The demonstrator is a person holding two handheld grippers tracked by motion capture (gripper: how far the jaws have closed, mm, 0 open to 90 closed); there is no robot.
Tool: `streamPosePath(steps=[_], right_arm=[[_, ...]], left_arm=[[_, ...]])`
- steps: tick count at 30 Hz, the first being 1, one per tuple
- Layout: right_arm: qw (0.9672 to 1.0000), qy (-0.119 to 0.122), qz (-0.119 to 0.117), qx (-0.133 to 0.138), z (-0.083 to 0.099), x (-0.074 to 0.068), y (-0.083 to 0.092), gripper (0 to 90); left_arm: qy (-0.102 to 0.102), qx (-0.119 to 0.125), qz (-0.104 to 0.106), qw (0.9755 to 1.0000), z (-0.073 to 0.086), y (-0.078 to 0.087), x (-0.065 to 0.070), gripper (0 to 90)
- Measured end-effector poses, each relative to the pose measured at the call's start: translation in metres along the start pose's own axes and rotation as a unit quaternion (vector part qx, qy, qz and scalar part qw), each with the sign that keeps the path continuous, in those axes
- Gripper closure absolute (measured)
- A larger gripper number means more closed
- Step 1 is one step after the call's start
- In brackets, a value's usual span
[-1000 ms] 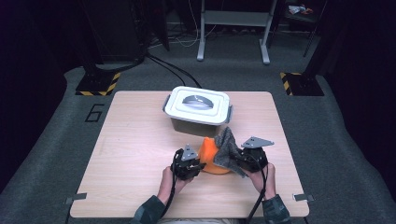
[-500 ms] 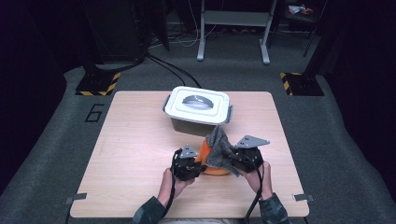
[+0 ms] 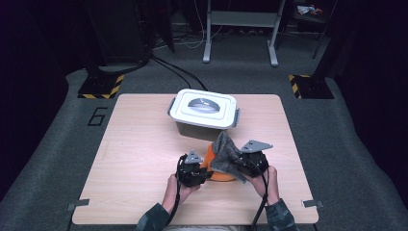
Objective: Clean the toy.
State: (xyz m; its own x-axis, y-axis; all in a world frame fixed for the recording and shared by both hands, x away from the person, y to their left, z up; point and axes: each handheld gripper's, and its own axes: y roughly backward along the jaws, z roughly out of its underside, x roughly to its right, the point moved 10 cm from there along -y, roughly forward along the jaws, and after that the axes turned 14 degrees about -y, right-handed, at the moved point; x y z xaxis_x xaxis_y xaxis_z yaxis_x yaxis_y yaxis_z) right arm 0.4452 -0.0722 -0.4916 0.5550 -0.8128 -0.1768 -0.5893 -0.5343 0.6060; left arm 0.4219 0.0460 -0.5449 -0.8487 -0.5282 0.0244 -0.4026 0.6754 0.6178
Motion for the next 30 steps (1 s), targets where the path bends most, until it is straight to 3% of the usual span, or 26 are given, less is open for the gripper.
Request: streamPosePath(steps=[22,30], right_arm=[[0.9991,-0.03,0.024,-0.019,0.029,0.032,0.007,74.2],[0.9971,-0.056,0.037,-0.036,0.05,0.05,0.001,74.3]], left_arm=[[0.003,0.004,-0.004,1.0,0.004,-0.001,-0.005,74.6],[0.006,0.008,-0.004,0.9999,0.005,-0.002,-0.005,74.5]])
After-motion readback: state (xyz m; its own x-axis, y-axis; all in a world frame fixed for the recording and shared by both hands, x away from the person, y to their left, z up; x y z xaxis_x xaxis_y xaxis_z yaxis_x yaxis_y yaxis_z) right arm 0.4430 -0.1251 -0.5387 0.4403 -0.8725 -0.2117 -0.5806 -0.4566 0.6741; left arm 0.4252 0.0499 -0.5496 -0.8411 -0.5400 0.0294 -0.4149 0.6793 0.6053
